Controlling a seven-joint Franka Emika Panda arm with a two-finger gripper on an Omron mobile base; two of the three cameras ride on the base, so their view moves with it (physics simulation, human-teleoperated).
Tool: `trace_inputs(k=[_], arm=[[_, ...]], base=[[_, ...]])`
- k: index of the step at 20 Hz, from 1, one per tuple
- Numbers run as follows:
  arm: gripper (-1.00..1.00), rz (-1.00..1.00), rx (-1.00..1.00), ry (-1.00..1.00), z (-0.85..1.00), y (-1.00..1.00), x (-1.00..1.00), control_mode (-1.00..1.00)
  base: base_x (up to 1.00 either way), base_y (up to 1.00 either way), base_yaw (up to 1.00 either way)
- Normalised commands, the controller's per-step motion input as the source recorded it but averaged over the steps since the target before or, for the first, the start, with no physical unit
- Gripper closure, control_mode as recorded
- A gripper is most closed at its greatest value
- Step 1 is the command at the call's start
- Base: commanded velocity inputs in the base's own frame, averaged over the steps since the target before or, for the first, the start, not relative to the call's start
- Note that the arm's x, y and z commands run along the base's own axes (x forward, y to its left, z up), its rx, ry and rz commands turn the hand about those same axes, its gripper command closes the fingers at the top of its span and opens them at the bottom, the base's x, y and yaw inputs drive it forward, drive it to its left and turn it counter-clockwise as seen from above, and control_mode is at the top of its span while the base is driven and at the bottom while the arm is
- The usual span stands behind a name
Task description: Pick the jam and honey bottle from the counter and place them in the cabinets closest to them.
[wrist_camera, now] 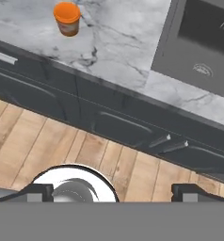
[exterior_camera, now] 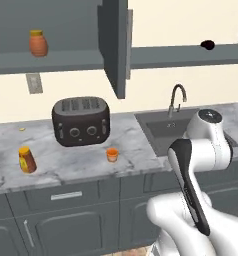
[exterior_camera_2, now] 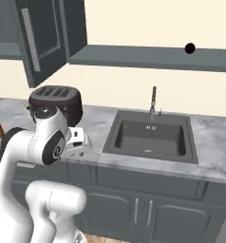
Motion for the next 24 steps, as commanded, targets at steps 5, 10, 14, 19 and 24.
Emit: trace_inputs(k=[5, 10, 14, 19, 24], arm=[[-1.0, 0.0, 0.0, 0.0, 0.0, 0.0, 0.0, 1.0], [-1.0, 0.0, 0.0, 0.0, 0.0, 0.0, 0.0, 1.0], [-1.0, 0.0, 0.0, 0.0, 0.0, 0.0, 0.0, 1.0], [-1.0, 0.0, 0.0, 0.0, 0.0, 0.0, 0.0, 1.0], [-1.0, 0.0, 0.0, 0.0, 0.0, 0.0, 0.0, 1.0]], base=[[-0.31, 0.84, 0.0], [-0.27, 0.83, 0.0], [-0.22, 0.74, 0.0], [-0.15, 0.59, 0.0], [-0.06, 0.4, 0.0]])
